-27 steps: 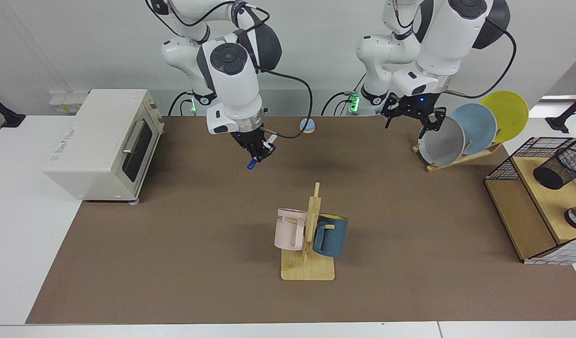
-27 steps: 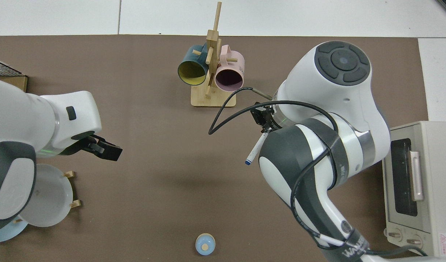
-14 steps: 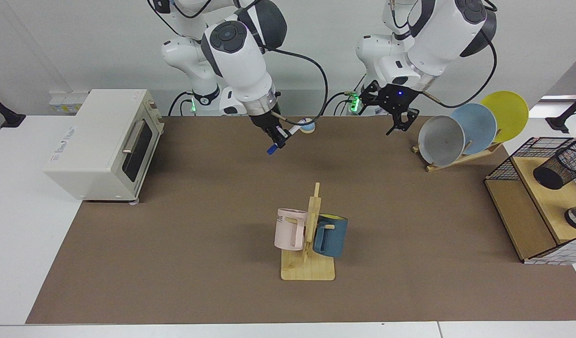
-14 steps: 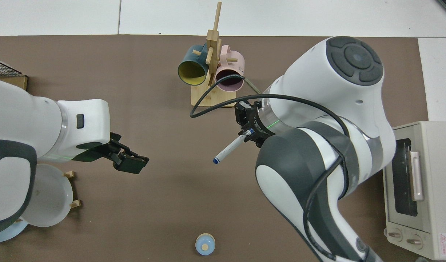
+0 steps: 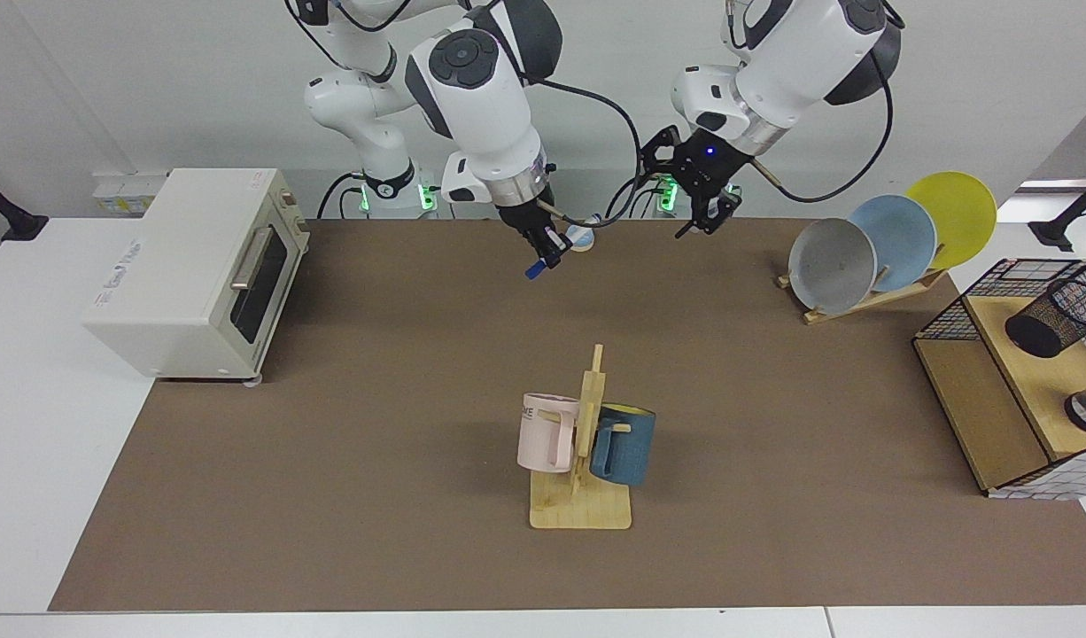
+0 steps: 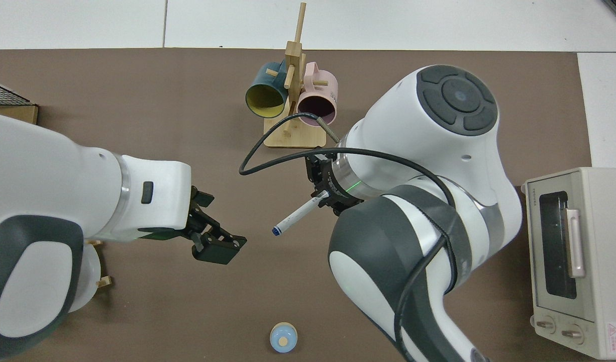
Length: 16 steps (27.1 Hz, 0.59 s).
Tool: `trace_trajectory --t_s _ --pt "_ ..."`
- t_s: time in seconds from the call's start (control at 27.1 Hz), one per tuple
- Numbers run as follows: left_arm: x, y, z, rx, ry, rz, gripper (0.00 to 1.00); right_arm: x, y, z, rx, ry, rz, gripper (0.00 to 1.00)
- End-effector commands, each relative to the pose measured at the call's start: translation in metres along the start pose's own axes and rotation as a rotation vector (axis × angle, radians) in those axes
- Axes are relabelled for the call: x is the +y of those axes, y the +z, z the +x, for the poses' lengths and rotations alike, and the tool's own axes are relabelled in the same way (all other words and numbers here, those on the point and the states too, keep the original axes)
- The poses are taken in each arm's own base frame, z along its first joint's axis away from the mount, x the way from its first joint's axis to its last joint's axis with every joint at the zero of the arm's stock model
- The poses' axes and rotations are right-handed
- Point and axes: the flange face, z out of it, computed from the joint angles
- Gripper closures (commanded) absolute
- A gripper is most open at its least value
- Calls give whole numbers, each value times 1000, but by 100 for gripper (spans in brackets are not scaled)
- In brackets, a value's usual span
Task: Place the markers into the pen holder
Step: 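Hold out the marker with the right gripper while the left gripper approaches, then close the left gripper on the marker's capped end beside the right gripper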
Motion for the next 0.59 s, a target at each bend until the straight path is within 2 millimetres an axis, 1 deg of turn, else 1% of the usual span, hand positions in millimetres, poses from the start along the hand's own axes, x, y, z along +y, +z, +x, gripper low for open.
trace_trajectory --t_s 0.0,0.07,0.18,0.41,0.55 --pt "36 18 -7 77 49 18 0 -2 -4 -4 -72 58 14 100" --pt "43 28 -12 115 43 22 0 -1 -5 -6 -90 73 14 100" --pt "51 36 -11 133 54 27 0 -1 -5 -7 -109 100 13 100" --pt "54 42 -9 135 58 29 1 1 -4 -9 -114 110 -7 100" --pt "54 45 -10 130 55 28 17 2 -3 -8 -115 108 -11 100"
